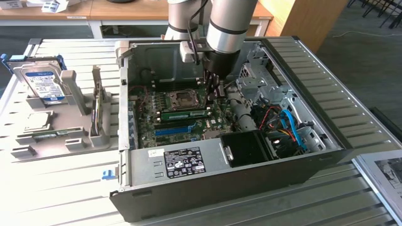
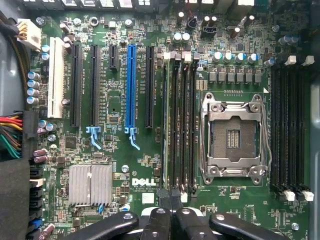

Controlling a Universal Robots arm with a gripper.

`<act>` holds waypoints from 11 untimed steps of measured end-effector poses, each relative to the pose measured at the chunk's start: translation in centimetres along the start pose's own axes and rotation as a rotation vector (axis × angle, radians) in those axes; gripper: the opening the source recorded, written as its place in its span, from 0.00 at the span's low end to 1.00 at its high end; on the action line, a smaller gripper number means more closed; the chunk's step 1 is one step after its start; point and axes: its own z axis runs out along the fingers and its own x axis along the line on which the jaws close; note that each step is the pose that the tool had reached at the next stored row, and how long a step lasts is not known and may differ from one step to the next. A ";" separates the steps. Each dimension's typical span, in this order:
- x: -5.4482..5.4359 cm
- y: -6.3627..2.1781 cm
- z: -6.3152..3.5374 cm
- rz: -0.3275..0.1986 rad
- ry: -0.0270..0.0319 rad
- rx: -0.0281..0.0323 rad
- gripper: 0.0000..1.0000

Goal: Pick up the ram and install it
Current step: 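Press down the ram until it locks into place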

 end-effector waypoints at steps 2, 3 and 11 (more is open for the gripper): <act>0.0 0.00 -0.01 0.000 0.0002 -0.0001 0.10; 0.0 0.00 -0.01 0.000 0.0002 -0.0001 0.10; 0.0 1.74 0.05 0.000 0.0002 0.0001 0.10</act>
